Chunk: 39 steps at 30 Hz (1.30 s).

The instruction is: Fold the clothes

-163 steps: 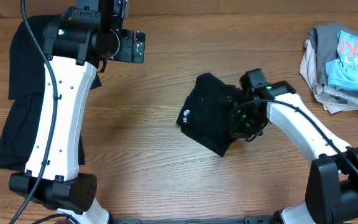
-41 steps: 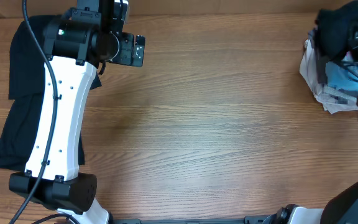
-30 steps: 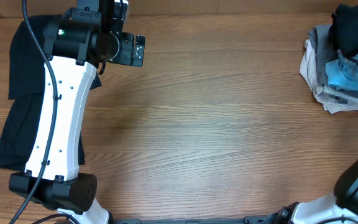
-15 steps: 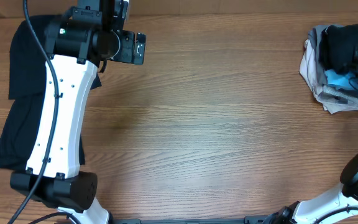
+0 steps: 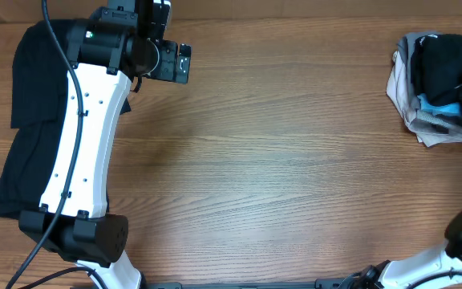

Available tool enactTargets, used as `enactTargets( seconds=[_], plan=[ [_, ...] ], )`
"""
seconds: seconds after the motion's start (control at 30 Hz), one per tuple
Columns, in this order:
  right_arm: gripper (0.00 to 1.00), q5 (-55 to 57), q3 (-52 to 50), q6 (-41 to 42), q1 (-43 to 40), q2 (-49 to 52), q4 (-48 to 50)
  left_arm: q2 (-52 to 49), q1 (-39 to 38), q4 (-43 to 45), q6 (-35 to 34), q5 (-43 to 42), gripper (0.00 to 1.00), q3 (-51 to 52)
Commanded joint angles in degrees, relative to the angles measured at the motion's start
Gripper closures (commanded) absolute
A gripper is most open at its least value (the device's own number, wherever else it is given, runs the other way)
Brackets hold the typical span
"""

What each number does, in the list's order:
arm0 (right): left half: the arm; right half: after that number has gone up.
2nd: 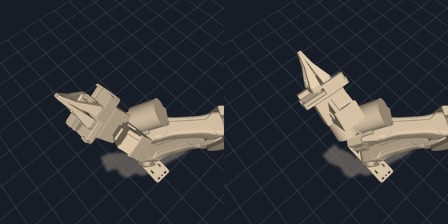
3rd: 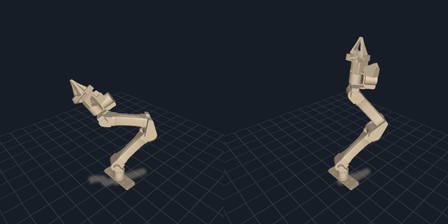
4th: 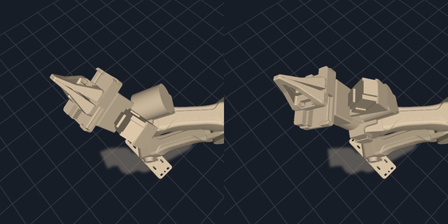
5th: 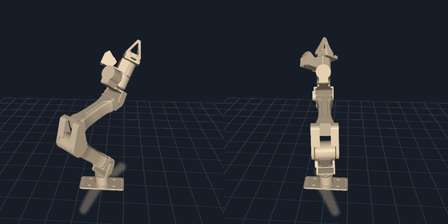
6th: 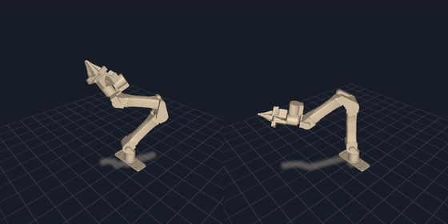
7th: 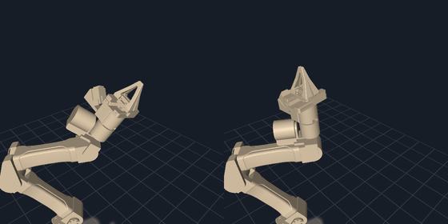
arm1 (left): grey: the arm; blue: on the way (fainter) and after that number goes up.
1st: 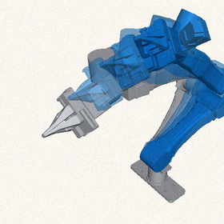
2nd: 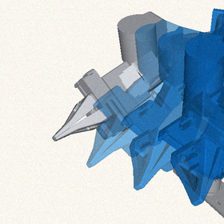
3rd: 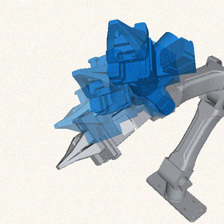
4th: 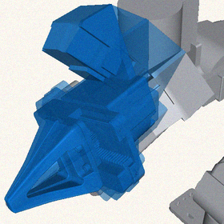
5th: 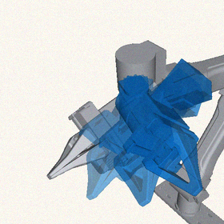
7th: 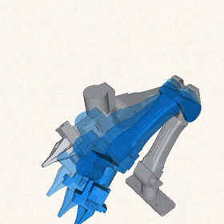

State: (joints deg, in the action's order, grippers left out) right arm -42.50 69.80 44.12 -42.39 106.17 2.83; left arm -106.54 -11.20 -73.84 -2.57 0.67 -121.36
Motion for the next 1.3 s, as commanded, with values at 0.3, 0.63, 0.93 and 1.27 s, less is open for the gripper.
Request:
enactTargets(
  seconds=[0.3, 0.63, 0.93, 1.27],
  plan=[
    [0.37, -14.2, 1.6, -9.0, -9.1, -18.3, -16.7, -0.8, 0.3, 1.1, 0.7, -0.7, 0.00, 0.1],
    [0.28, 1.0, 3.4, -29.2, -5.2, -23.2, -22.0, -0.8, 0.3, 1.3, 0.7, -0.7, 0.00, 0.1],
    [0.00, 29.9, 12.2, -47.4, 6.5, -22.3, -25.7, -0.9, 0.3, 2.4, 0.7, -0.7, 0.00, 0.1],
    [0.00, 29.7, 17.6, -49.0, 7.9, -9.1, -13.4, -1.0, 0.3, 3.8, 1.3, -0.5, 0.00, 0.1]
  ],
)
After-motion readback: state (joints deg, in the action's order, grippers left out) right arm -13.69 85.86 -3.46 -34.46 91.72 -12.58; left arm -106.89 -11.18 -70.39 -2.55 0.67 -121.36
